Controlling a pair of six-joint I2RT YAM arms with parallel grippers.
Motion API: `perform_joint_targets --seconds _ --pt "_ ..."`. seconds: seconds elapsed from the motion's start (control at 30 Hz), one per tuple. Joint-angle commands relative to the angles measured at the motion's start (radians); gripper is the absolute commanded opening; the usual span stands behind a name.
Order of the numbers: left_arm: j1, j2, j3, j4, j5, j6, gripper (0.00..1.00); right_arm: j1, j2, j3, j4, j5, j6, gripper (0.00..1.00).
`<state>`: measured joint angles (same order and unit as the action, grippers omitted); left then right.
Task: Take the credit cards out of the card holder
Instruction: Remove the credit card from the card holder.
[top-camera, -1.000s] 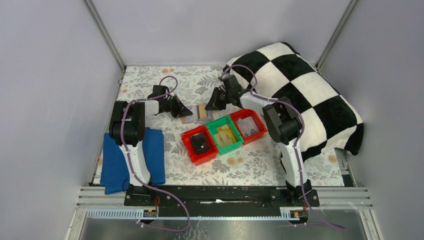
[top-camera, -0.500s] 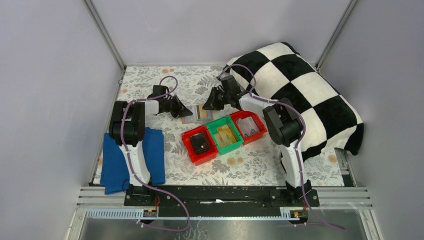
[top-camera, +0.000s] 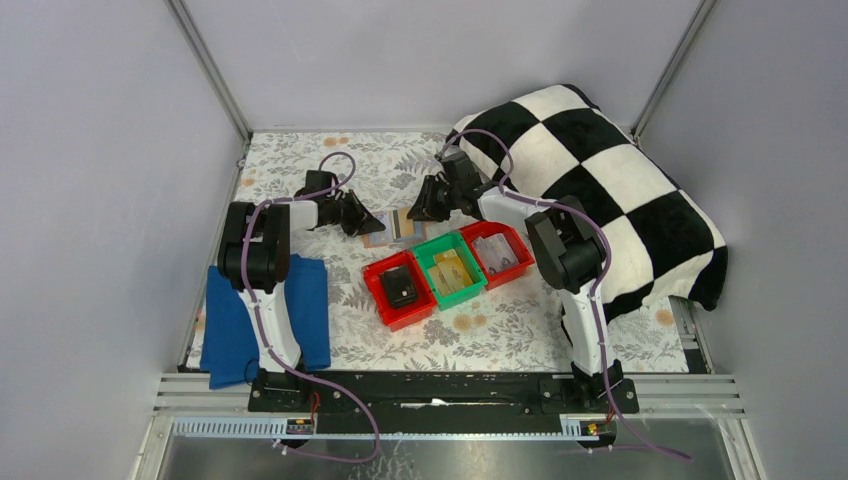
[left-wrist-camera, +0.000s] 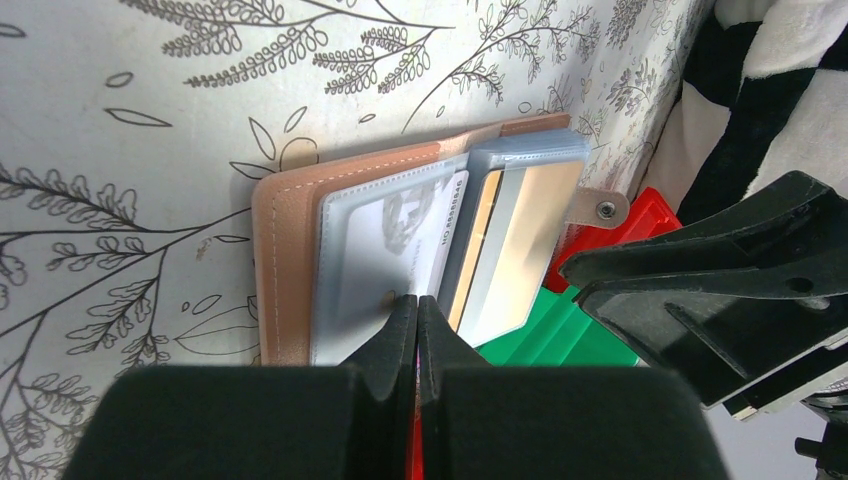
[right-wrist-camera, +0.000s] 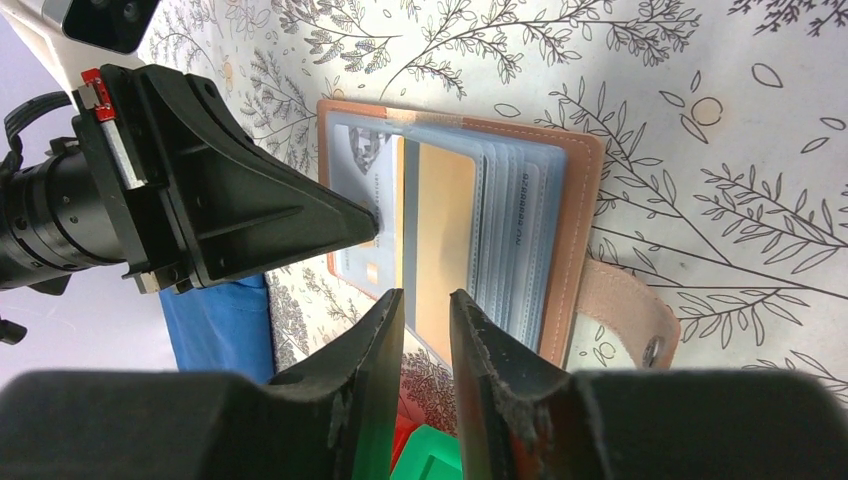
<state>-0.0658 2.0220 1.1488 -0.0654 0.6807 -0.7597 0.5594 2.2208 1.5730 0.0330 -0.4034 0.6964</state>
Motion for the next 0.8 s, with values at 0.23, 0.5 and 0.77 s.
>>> perform_joint_targets --seconds 0.23,0.5,0.77 --pt "0.004 -0.045 -0.007 0.007 -0.007 0.019 0.00 0.009 0.030 0.037 -0.007 -0.010 -0.011 0.32" --pt "0.004 -0.046 -0.009 0.010 -0.005 0.020 0.00 0.009 0.052 0.049 -0.008 -0.032 -0.011 0.32" --pt "0.004 -0.049 -0.008 0.014 0.001 0.021 0.01 0.017 0.079 0.068 -0.021 -0.047 -0.009 0.32"
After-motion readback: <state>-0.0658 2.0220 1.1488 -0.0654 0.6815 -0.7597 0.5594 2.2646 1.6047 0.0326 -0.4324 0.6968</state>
